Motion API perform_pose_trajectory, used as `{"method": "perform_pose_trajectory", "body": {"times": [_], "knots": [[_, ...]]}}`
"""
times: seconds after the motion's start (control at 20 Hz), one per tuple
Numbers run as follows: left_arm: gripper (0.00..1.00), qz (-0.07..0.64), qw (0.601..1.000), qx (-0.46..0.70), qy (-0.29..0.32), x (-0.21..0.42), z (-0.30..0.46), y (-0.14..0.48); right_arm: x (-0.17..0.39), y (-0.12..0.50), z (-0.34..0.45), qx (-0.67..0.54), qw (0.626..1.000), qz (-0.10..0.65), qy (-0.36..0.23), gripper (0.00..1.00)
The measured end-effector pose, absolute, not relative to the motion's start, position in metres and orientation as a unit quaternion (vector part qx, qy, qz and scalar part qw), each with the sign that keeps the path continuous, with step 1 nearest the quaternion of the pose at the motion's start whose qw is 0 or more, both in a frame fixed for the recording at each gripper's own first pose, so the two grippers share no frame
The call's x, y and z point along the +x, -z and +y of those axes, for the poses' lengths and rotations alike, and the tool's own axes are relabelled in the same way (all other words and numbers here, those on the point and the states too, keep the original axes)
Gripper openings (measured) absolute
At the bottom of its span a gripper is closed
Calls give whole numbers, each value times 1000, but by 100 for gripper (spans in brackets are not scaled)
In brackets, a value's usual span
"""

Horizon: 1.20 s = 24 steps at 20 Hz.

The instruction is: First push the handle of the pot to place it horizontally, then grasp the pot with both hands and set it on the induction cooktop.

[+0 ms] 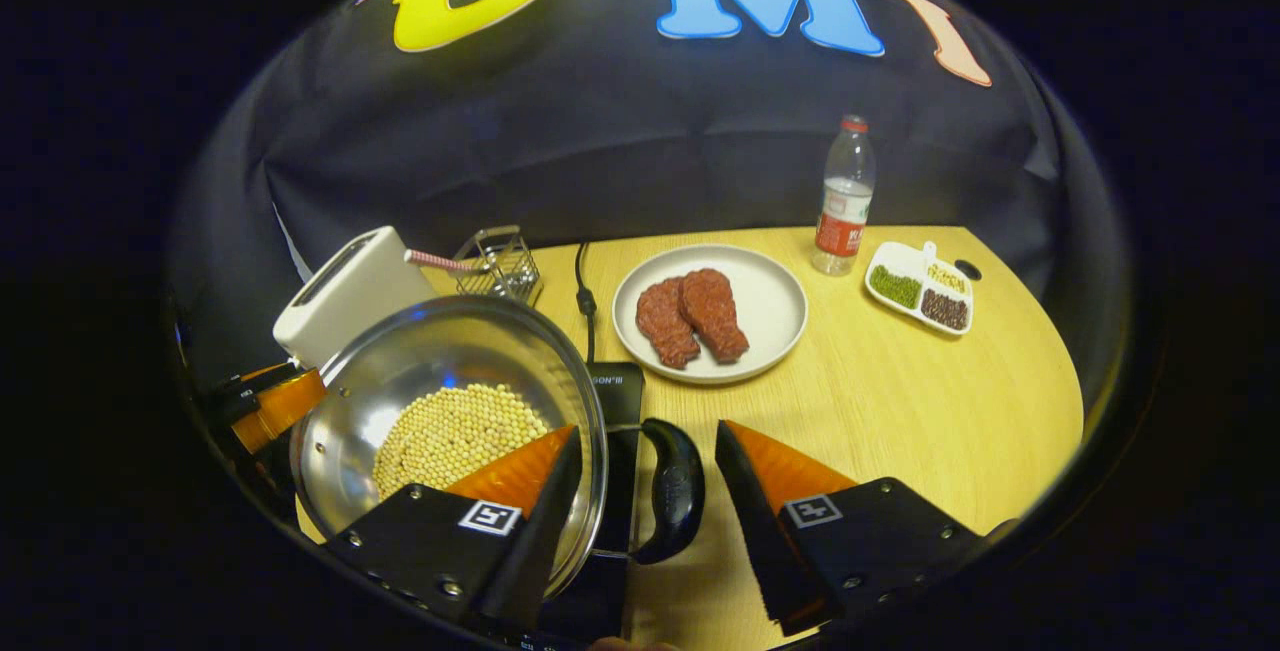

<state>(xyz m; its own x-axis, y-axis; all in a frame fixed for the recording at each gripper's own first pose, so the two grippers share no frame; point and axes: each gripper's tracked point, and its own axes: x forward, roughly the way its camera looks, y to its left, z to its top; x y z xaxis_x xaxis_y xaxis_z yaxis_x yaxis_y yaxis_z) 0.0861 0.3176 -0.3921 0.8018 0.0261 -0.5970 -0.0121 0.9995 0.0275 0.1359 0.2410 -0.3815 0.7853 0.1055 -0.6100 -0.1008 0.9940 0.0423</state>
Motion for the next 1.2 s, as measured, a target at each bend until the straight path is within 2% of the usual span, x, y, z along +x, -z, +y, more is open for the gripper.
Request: {"method": "perform_pose_trajectory", "body": {"times": [0.05, 0.1, 0.35, 0.8, 0.95, 1.2], "knots": [[93, 303, 953, 10, -19, 84, 317, 380, 135, 367, 238, 3, 950, 306, -60, 86], [93, 291, 956, 9, -27, 80, 313, 366, 132, 353, 232, -1, 954, 292, -64, 93], [93, 225, 974, 1, -43, 56, 251, 277, 103, 271, 191, 3, 972, 225, -72, 92], [93, 95, 995, -12, -13, 4, 55, 111, 40, 108, 73, 5, 992, 104, -65, 92], [92, 67, 998, -14, -13, -11, 11, 74, 24, 66, 33, 1, 996, 63, -57, 92], [92, 32, 999, -13, -28, -36, -23, 26, -1, 27, -6, 8, 997, 39, -59, 92]]}}
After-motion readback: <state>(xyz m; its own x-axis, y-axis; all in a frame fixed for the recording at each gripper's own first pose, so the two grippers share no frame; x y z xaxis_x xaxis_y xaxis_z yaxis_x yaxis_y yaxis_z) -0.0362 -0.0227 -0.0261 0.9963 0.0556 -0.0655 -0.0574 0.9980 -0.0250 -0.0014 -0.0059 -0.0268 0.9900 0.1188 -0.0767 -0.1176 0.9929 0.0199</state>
